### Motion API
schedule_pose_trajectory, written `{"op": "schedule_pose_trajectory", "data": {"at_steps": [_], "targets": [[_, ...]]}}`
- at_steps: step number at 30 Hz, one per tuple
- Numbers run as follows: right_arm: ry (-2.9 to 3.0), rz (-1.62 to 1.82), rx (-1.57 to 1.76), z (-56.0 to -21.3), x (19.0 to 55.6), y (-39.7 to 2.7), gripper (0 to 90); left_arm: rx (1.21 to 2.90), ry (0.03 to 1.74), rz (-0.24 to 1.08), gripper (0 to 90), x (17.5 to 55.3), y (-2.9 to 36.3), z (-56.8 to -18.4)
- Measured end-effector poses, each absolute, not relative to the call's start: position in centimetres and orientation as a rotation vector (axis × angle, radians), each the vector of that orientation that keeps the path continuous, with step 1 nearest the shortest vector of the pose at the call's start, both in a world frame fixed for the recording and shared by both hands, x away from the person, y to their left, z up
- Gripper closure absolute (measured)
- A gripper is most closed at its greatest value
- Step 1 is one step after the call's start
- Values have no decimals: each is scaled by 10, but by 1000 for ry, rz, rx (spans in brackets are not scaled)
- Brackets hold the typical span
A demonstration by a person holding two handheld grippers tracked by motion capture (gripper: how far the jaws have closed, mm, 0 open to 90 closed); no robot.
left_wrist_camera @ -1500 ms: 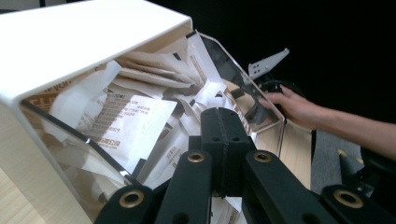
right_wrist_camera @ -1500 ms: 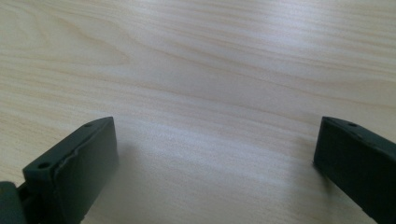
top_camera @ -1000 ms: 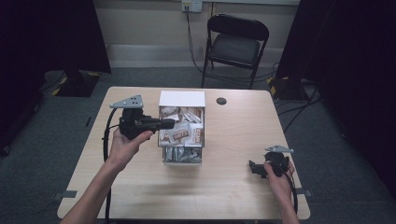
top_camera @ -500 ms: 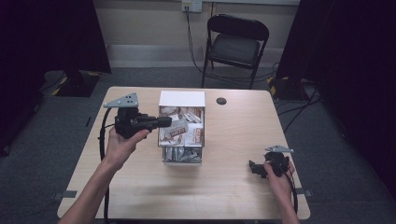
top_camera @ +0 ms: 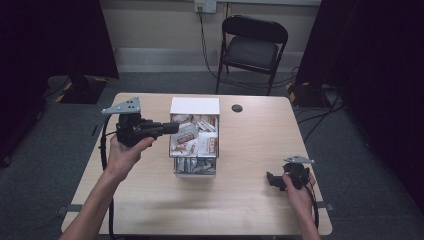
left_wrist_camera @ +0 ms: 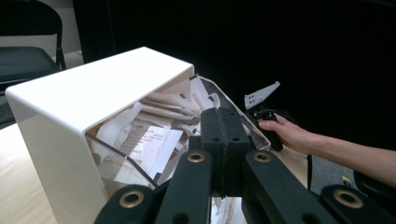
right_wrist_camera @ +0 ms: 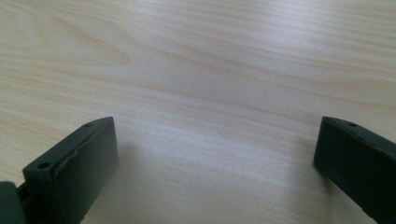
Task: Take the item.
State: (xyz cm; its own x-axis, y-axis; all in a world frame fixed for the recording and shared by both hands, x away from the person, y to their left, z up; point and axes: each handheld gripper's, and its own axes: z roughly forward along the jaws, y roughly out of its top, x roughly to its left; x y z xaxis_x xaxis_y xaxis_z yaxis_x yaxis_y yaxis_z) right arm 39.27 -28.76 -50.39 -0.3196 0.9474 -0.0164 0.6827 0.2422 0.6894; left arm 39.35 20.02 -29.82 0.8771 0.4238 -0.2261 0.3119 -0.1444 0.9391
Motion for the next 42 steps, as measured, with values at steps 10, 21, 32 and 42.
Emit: {"op": "schedule_pose_trajectory", "data": {"at_steps": [10,21,32,42], "targets": [[2088,821,1489,-504,393,-288,0,1715,546,115,900,388,207,-292],[2088,821,1489,-504,393,-288,0,1708,550,148,900,383,213,-285],[2088,821,1488,-504,393,-288,0,1686,571,179,900,381,229,-280],[2090,821,1488,-504,393,-288,0,1674,571,197,900,378,239,-276]]}}
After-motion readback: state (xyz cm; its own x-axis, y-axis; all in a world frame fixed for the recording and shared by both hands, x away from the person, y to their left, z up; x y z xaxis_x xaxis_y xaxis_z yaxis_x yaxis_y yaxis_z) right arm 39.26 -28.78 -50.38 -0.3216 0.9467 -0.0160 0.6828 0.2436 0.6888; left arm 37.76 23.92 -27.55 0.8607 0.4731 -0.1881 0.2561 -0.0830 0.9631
